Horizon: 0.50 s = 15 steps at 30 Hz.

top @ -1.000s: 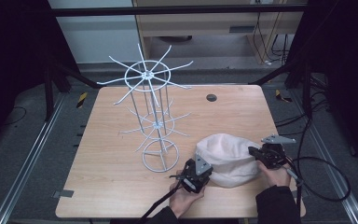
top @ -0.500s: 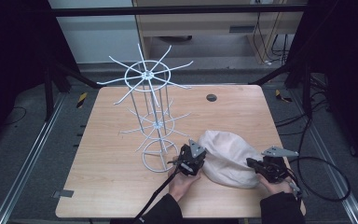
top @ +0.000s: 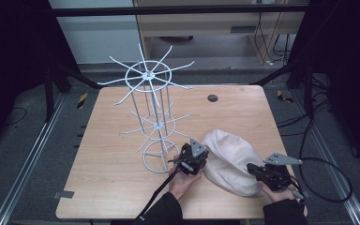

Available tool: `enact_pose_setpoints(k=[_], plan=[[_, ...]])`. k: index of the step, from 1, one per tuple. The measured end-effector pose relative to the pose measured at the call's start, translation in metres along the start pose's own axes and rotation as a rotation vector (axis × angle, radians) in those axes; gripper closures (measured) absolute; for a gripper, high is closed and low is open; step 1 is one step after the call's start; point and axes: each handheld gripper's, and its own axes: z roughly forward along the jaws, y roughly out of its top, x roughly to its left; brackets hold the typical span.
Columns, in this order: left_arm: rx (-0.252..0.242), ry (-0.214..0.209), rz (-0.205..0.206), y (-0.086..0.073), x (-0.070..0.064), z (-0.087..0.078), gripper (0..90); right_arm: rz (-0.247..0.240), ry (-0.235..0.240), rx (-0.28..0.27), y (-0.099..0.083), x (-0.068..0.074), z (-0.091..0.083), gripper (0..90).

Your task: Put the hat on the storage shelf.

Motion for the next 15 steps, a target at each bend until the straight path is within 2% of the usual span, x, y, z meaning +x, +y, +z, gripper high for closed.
enact_pose_setpoints(k=[1,3,4,7,11,14,15], plan=[[0.0,0.0,0.0,0.0,0.0,0.0,79.6,-0.002,-0.005,-0.008,0.002,0.0,-0.001,84.3],[0.003,-0.033,0.01,-0.004,0.0,-0.016,76.4,0.0,-0.006,-0.027,0.007,-0.001,-0.005,81.2],[0.003,-0.033,0.01,-0.004,0.0,-0.016,75.2,-0.003,-0.007,-0.036,0.009,0.0,-0.007,79.9],[0.019,-0.06,0.031,-0.007,0.002,-0.031,71.4,-0.015,-0.005,-0.053,0.015,0.001,-0.01,75.7],[0.013,-0.065,0.059,-0.013,0.0,-0.049,64.5,-0.031,0.002,-0.063,0.023,0.004,-0.013,68.7],[0.025,-0.053,0.1,-0.018,-0.001,-0.062,59.5,-0.041,0.01,-0.056,0.026,0.006,-0.013,64.7],[0.015,-0.056,0.104,-0.02,-0.002,-0.066,57.9,-0.042,0.013,-0.054,0.027,0.007,-0.013,63.6]])
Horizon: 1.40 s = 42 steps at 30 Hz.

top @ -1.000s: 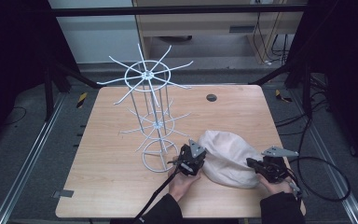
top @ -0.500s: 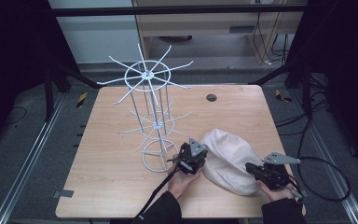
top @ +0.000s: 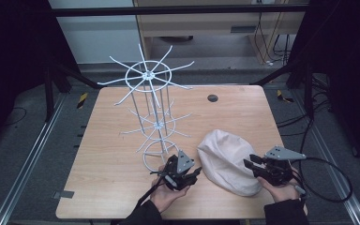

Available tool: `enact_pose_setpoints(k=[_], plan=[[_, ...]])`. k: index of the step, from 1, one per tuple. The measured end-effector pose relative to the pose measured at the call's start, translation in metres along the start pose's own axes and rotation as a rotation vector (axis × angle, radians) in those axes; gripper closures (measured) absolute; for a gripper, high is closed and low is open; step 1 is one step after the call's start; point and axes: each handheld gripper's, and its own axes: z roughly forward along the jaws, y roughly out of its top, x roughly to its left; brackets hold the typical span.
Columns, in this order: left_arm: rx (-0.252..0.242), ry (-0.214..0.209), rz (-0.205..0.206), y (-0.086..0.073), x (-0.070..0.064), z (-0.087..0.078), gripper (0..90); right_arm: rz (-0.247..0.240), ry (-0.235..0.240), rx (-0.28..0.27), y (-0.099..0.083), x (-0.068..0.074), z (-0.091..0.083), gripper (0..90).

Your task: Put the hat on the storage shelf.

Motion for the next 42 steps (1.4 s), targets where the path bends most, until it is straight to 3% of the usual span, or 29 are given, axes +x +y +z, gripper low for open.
enact_pose_setpoints(k=[3,8,11,17,22,28,31,40,42], plan=[[0.007,-0.006,0.032,-0.006,-0.001,-0.012,53.8,0.0,0.006,0.002,0.002,0.002,0.001,59.9],[0.005,-0.034,0.048,-0.018,0.003,-0.033,45.8,-0.014,0.009,0.007,0.006,0.008,0.002,57.0],[0.006,-0.037,0.041,-0.027,0.012,-0.048,43.6,-0.024,0.011,0.013,0.009,0.012,0.003,56.1],[0.005,0.002,0.009,-0.045,0.033,-0.07,39.4,-0.062,0.012,0.025,0.02,0.022,0.007,52.9],[0.003,0.041,-0.05,-0.063,0.054,-0.089,37.3,-0.102,0.022,0.057,0.029,0.033,0.016,49.2],[-0.016,0.119,-0.158,-0.086,0.089,-0.11,34.9,-0.146,0.023,0.114,0.035,0.044,0.033,45.3],[-0.021,0.161,-0.188,-0.093,0.103,-0.118,34.4,-0.16,0.02,0.143,0.036,0.047,0.044,44.3],[-0.018,0.277,-0.28,-0.111,0.138,-0.128,33.5,-0.184,-0.005,0.199,0.036,0.047,0.059,43.9],[-0.015,0.294,-0.302,-0.115,0.144,-0.127,33.5,-0.171,-0.01,0.214,0.035,0.045,0.061,45.1]])
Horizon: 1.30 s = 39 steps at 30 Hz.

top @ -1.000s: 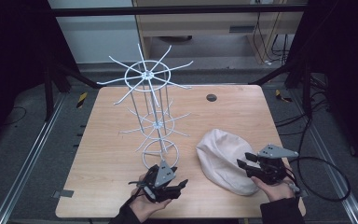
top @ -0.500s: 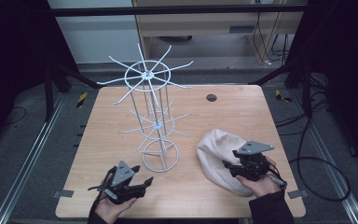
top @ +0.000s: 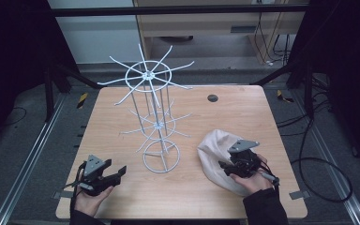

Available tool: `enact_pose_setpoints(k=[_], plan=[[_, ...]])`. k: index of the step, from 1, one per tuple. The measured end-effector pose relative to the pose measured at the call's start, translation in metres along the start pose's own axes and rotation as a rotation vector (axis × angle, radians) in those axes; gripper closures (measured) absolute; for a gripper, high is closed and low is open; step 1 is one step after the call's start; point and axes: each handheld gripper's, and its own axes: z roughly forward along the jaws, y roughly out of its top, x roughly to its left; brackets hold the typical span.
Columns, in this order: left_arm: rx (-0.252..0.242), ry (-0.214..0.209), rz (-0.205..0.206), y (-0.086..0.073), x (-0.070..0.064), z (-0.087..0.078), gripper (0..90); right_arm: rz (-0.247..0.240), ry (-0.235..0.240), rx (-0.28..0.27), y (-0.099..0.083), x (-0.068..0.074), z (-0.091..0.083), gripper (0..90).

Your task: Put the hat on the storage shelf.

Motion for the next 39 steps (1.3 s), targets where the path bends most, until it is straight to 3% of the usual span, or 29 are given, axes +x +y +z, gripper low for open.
enact_pose_setpoints(k=[4,8,10,15,19,25,29,30,39], plan=[[0.018,0.034,-0.01,-0.002,0.01,0.004,33.8,0.009,-0.02,0.058,-0.003,-0.006,0.012,52.3],[0.017,0.05,-0.042,-0.003,0.018,0.007,34.1,0.004,-0.023,0.083,-0.005,-0.009,0.021,64.1],[0.016,0.05,-0.045,-0.004,0.018,0.007,34.2,0.005,-0.017,0.085,-0.004,-0.009,0.022,67.8],[0.026,0.06,-0.059,-0.008,0.022,0.01,35.6,-0.001,-0.027,0.066,-0.004,-0.01,0.02,86.8],[0.026,0.062,-0.059,-0.008,0.023,0.01,35.8,0.001,-0.034,0.051,-0.003,-0.011,0.017,87.7],[0.018,0.069,-0.066,-0.007,0.025,0.009,35.9,0.011,-0.033,0.006,-0.002,-0.015,0.007,87.9],[0.014,0.073,-0.075,-0.008,0.026,0.008,36.0,0.02,-0.04,-0.058,-0.003,-0.019,-0.003,88.0],[0.013,0.074,-0.075,-0.008,0.026,0.008,36.0,0.036,-0.035,-0.096,-0.003,-0.022,-0.01,88.0],[0.014,0.074,-0.076,-0.008,0.026,0.008,36.0,0.073,-0.019,-0.221,-0.003,-0.028,-0.036,88.1]])
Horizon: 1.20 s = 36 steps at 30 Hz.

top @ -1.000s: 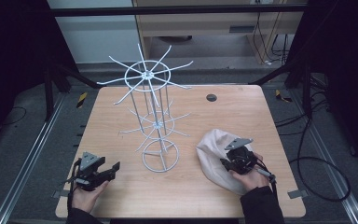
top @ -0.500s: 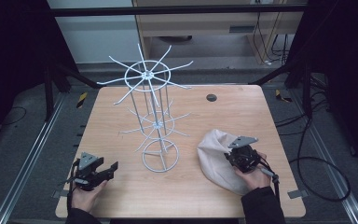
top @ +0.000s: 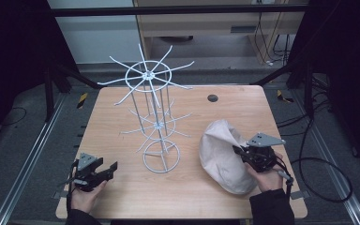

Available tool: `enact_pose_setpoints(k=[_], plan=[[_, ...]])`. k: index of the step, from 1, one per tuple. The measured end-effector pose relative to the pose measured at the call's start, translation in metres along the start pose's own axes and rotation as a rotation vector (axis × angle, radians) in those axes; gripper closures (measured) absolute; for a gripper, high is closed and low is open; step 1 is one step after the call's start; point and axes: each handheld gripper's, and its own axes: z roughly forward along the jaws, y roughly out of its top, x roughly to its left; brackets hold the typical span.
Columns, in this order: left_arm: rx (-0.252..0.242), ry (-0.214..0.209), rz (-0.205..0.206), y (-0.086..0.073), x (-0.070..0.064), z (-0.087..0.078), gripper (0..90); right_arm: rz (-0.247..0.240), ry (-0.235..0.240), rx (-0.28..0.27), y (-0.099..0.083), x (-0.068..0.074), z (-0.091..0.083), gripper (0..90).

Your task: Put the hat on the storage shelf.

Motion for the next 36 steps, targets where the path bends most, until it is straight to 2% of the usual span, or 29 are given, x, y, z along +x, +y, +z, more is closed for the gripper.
enact_pose_setpoints(k=[2,4,5,6,10,12,14,18,19,20,22,33,36], plan=[[0.001,-0.001,-0.001,0.0,0.0,0.0,36.1,0.007,0.004,-0.011,0.001,-0.001,-0.002,88.1],[0.0,0.0,-0.002,0.0,0.0,0.0,36.1,0.024,0.009,-0.061,0.003,-0.003,-0.012,88.1],[-0.001,-0.001,-0.003,0.0,0.0,0.0,36.1,0.024,0.009,-0.061,0.003,-0.003,-0.012,88.1],[-0.001,-0.001,-0.004,0.0,0.0,0.0,36.1,0.029,0.012,-0.093,0.005,-0.005,-0.018,88.1],[0.0,0.0,-0.002,0.0,0.0,0.0,36.2,0.033,0.015,-0.134,0.008,-0.006,-0.028,88.1],[0.0,-0.001,0.0,0.0,0.0,0.0,36.2,0.043,0.016,-0.182,0.01,-0.008,-0.038,88.1],[0.0,-0.002,-0.004,0.0,0.0,0.0,36.2,0.047,0.016,-0.193,0.011,-0.008,-0.041,88.1],[0.0,-0.001,-0.003,0.0,0.0,0.0,36.1,0.065,0.02,-0.278,0.016,-0.009,-0.058,88.2],[0.0,-0.002,-0.003,0.0,0.0,0.0,36.1,0.065,0.02,-0.278,0.016,-0.009,-0.058,88.2],[0.0,-0.002,-0.003,0.0,0.0,0.0,36.1,0.072,0.019,-0.301,0.017,-0.009,-0.064,88.2],[-0.001,-0.001,-0.003,0.0,0.0,0.0,36.1,0.072,0.019,-0.307,0.018,-0.009,-0.066,88.2],[0.0,0.0,-0.001,0.0,-0.001,0.0,36.0,0.057,0.038,-0.422,0.035,0.001,-0.09,88.2],[-0.001,0.002,-0.003,0.0,-0.001,0.0,36.0,0.054,0.046,-0.471,0.041,0.004,-0.1,88.2]])
